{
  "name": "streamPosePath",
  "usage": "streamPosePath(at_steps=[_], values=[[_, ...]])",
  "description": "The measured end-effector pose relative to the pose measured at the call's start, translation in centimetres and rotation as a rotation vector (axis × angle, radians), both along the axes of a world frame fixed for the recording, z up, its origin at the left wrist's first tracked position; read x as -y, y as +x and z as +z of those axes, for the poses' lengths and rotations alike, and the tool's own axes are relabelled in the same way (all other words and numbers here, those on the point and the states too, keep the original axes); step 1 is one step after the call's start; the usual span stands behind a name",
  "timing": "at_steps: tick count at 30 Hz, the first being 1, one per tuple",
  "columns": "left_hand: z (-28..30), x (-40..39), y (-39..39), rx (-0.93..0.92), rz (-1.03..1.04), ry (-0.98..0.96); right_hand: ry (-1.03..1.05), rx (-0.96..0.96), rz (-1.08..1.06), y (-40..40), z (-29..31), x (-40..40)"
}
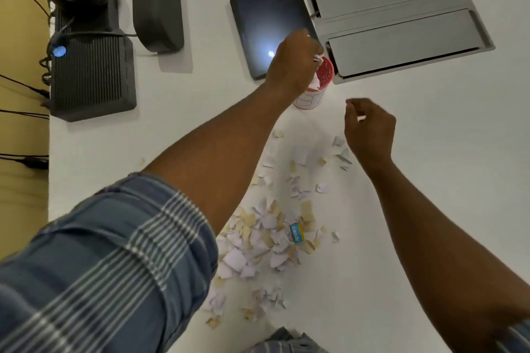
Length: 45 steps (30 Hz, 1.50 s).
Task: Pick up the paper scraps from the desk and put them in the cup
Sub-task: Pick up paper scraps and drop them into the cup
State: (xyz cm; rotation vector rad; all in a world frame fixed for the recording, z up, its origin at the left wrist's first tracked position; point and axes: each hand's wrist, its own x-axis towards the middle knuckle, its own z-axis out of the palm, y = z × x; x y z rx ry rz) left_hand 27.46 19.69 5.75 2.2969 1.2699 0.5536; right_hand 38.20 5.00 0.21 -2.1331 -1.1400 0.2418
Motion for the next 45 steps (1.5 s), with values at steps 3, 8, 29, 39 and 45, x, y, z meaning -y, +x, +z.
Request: streamPosePath(at_steps=[3,8,29,39,45], values=[[-1.4,-0.3,1.3,-0.131,-0.064,0.018,-0.095,-0.059,0.011,0.0,-1.9,2.3],[-1.5,-0.4,1.9,-0.225,-0.155,-0.004,-0.267,-0.091,0.033,0.5,-3.0,3.6],[-9.2,9.8,-25.1,-0.492,0.346,-0.215,-0.61,0.067,0.471,-8.1,-3.8,1.4],[-10.2,10.6,-25.2,-0.478,0.279,-0.298,-0.643,0.309,0.768,-14.9,-3.8,-0.4],[-10.1,13.4,-23.2,-0.438,0.151,-0.213,-0.538,0.349,0.896,-16.1,-4.0,1.7]])
